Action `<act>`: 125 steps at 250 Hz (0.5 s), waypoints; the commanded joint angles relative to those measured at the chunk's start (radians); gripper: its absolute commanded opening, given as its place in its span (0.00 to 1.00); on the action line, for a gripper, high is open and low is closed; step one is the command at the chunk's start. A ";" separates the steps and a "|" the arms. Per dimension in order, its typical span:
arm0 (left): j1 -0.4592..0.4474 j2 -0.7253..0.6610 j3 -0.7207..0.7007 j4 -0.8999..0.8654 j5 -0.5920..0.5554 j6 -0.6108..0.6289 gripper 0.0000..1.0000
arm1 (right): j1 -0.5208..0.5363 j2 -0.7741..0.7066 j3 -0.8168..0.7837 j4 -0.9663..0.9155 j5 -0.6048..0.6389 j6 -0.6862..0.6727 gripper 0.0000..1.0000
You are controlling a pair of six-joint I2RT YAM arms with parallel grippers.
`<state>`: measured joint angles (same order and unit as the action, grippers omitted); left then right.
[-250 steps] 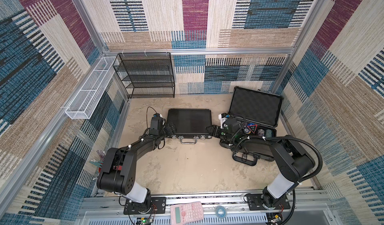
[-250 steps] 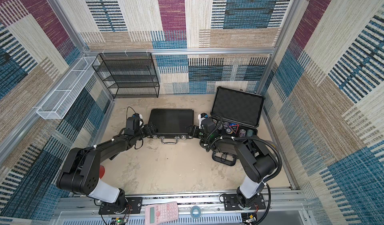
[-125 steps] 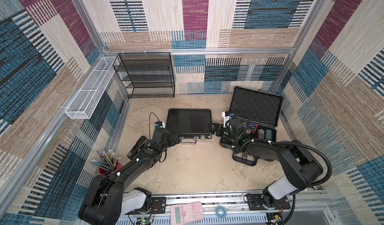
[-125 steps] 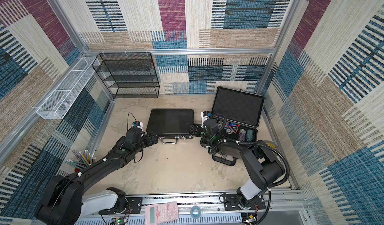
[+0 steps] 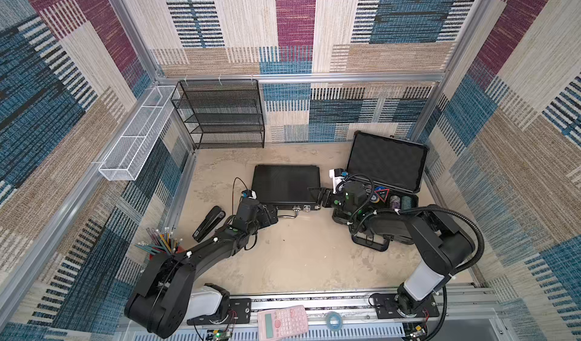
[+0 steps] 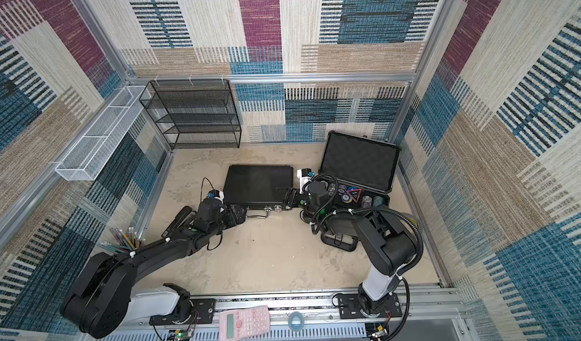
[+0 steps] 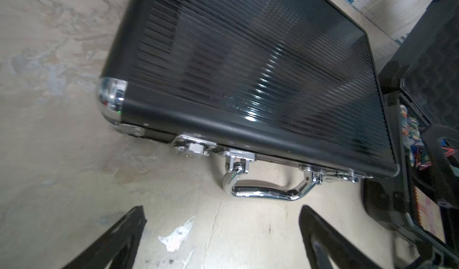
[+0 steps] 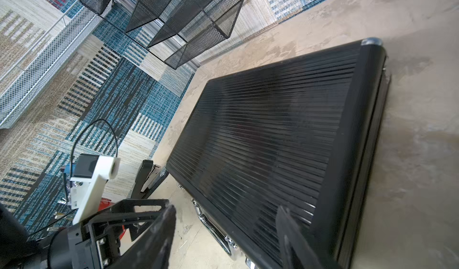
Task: Open the poker set cases
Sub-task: Open the fastener on the poker set case.
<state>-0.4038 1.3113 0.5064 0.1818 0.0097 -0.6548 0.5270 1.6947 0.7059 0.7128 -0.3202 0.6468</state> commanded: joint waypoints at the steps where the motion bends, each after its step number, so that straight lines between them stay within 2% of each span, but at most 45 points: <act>1: 0.025 0.033 -0.006 0.104 0.104 0.004 0.99 | 0.002 0.013 0.012 0.031 -0.017 0.007 0.67; 38: 0.084 0.076 -0.013 0.141 0.187 0.018 1.00 | 0.002 0.036 0.026 -0.005 -0.015 -0.011 0.67; 125: 0.130 0.150 -0.015 0.235 0.297 0.062 1.00 | 0.002 0.037 0.022 -0.029 0.004 -0.024 0.70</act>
<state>-0.2886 1.4387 0.4919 0.3332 0.2390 -0.6228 0.5282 1.7298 0.7261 0.6819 -0.3248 0.6331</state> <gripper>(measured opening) 0.996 0.695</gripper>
